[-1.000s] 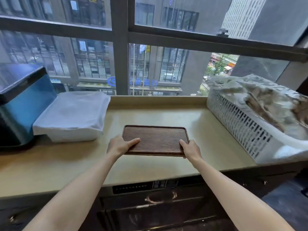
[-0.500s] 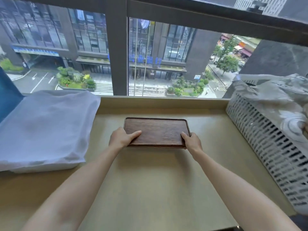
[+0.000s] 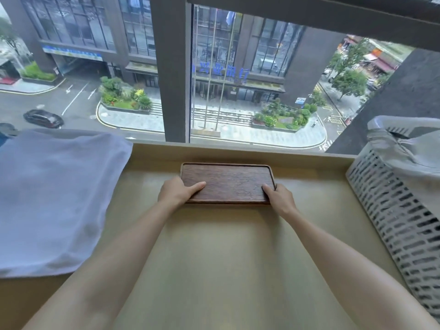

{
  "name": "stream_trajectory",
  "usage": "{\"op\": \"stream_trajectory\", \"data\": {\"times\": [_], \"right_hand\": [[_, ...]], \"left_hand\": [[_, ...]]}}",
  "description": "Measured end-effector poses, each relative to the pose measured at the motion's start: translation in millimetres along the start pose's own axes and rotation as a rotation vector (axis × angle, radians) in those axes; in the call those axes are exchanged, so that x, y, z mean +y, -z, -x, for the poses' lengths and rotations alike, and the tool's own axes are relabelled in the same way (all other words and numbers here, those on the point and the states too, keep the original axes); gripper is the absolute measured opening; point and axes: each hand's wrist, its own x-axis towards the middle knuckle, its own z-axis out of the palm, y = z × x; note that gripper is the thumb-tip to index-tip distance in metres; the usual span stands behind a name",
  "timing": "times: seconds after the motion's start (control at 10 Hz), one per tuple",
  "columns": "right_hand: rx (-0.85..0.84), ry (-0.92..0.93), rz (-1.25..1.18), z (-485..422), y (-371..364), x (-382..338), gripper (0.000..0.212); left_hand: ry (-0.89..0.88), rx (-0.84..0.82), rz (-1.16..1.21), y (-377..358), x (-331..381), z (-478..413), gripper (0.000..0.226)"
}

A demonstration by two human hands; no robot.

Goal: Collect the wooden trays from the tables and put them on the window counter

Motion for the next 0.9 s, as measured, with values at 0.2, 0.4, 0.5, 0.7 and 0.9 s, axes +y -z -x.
{"op": "stream_trajectory", "data": {"times": [0.2,0.4,0.5,0.7,0.9], "right_hand": [[-0.028,-0.001,0.027,-22.5,2.0,-3.9,0.045],[-0.044,0.018,0.103,-33.9,4.0,-6.1,0.041],[-0.065,0.038,0.204,-36.3,5.6,-7.4,0.043],[-0.118,0.009,0.281,-41.4,7.9,-12.9,0.049],[-0.131,-0.050,0.371,-38.3,13.9,-16.5,0.061]], "left_hand": [[0.014,0.022,-0.057,-2.6,12.3,-13.6,0.070],[0.016,0.020,-0.141,-1.9,16.4,-22.6,0.079],[0.017,0.030,-0.222,0.5,18.7,-24.0,0.082],[0.019,0.020,-0.307,2.1,23.5,-24.4,0.084],[-0.018,0.032,-0.228,12.2,33.7,-23.0,0.072]]}}
